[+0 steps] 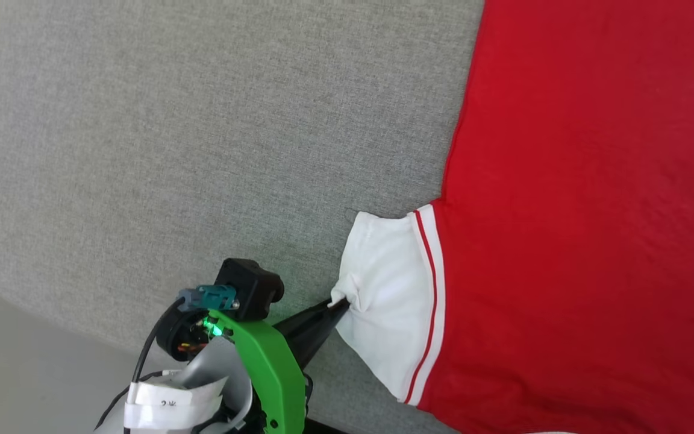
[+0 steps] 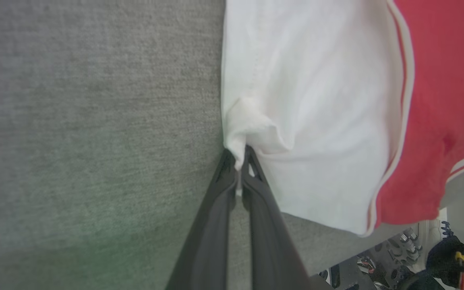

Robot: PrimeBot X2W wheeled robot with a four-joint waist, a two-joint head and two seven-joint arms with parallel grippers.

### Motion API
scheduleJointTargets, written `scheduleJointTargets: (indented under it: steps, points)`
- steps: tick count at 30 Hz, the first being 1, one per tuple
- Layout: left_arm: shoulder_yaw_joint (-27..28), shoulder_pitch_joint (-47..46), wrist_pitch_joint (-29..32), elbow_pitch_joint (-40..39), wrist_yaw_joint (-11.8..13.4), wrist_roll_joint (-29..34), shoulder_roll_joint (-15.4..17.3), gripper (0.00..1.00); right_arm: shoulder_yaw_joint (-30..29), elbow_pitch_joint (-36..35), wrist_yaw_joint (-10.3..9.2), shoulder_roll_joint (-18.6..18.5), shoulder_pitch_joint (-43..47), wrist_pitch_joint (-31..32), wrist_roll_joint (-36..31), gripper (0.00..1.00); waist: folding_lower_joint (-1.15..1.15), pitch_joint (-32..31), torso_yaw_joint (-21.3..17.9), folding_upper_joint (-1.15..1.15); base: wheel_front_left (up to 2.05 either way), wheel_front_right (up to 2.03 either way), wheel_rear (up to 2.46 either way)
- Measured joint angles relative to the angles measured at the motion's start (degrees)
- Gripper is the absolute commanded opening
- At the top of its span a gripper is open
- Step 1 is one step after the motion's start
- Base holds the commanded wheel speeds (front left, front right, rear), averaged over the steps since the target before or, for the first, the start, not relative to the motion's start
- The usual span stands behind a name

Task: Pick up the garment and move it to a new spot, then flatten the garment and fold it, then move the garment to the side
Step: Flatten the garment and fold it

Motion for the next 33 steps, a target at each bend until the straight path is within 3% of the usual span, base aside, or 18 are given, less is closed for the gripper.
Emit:
scheduleJointTargets:
  steps: [11, 19, 33]
  points:
    - [1.6, 0.4, 0.8, 2.4, 2.1, 0.0, 2.1, 0.0, -4.2, 0.2, 0.0, 2.2, 13.5, -3.7, 2.7, 0.0, 0.0, -7.0, -3.4, 0.0, 0.0, 0.0, 0.0]
    - [2.5, 3.4, 0.8, 5.5, 3.3, -1.5, 2.9, 0.0, -4.6, -2.7, 0.0, 4.3, 30.4, -6.8, 5.0, 0.0, 0.0, -15.6, -7.8, 0.0, 0.0, 0.0, 0.0]
    - [2.7, 6.4, -1.0, 8.7, 4.1, -3.6, 2.0, 0.0, -9.7, -7.9, 0.0, 8.4, 52.6, -11.8, 9.2, 0.0, -0.01, -26.7, -13.6, 0.0, 0.0, 0.0, 0.0]
